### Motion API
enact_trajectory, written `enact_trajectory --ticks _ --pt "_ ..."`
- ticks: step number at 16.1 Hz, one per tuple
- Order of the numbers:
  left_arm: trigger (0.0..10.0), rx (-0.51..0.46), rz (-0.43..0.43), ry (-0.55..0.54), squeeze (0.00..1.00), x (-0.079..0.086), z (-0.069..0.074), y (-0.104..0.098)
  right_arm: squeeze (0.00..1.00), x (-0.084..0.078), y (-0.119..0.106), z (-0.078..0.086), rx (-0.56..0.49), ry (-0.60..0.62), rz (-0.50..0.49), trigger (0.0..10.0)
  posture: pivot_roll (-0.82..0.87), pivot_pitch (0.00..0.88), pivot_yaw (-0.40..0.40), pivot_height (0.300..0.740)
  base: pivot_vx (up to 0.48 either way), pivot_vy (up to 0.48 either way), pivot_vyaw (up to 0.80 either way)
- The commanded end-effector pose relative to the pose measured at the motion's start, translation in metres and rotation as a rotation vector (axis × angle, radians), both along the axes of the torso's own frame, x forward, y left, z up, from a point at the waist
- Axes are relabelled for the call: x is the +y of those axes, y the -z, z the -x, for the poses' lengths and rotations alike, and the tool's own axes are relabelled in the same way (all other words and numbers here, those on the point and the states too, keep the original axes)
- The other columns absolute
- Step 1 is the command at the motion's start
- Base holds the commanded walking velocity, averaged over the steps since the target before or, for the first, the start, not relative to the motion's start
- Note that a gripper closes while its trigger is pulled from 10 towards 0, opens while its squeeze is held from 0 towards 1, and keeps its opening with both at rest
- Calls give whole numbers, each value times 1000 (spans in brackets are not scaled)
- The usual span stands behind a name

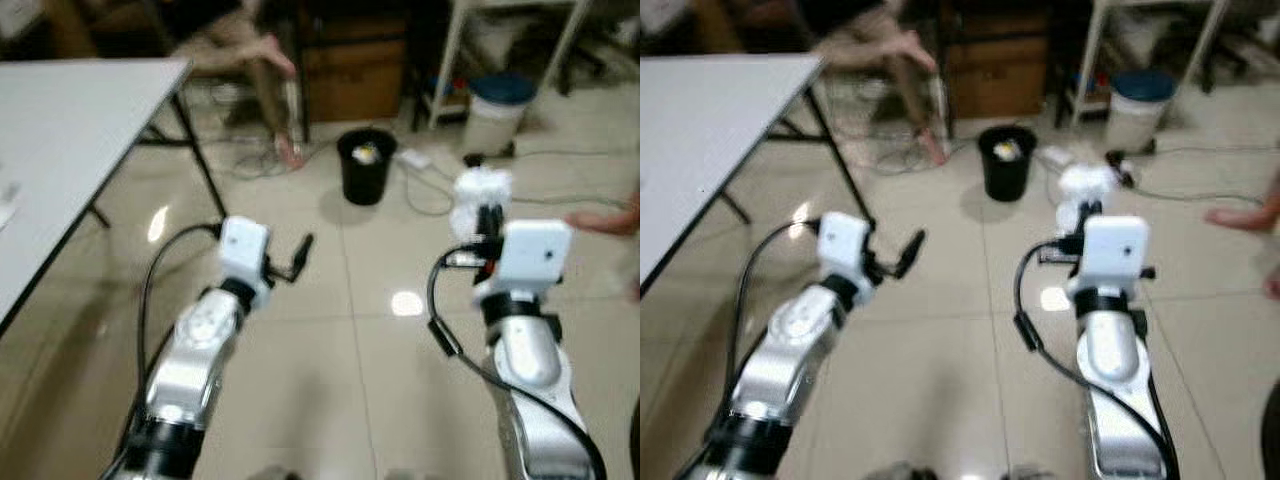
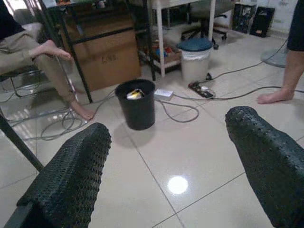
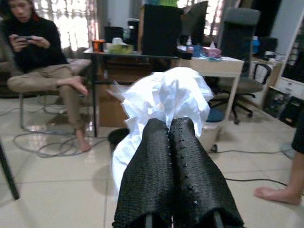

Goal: Picking trash to rubbish bin

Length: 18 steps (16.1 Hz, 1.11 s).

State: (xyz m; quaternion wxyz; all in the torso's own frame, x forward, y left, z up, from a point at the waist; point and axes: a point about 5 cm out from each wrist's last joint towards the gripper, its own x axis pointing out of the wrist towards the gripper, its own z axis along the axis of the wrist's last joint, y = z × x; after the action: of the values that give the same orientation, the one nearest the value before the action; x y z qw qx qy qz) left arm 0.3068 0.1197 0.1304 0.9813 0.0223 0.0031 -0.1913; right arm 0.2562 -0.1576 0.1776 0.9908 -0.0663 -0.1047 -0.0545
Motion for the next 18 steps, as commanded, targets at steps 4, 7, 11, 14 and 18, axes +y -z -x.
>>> enact_trajectory --ticks 4,7,11,14,18 --pt "10000 -2 0 20 0 -6 1 0 0 -4 -3 0 -11 6 11 10000 -86 126 68 740 433 0 -217" --pt "10000 0 0 20 0 -7 1 1 0 -4 -2 0 -10 4 16 10000 -88 125 66 740 376 0 -279" --pt "10000 3 -3 15 0 -7 2 1 0 -2 -2 1 -8 -4 15 10000 -87 130 69 740 343 0 -202" --pt "10000 4 -3 14 0 -7 2 2 0 -1 -2 1 -8 -9 20 10000 -88 131 70 740 344 0 0" --pt "10000 4 0 18 0 -9 2 2 0 0 -2 1 -12 -14 33 10000 -87 131 71 740 382 0 245"
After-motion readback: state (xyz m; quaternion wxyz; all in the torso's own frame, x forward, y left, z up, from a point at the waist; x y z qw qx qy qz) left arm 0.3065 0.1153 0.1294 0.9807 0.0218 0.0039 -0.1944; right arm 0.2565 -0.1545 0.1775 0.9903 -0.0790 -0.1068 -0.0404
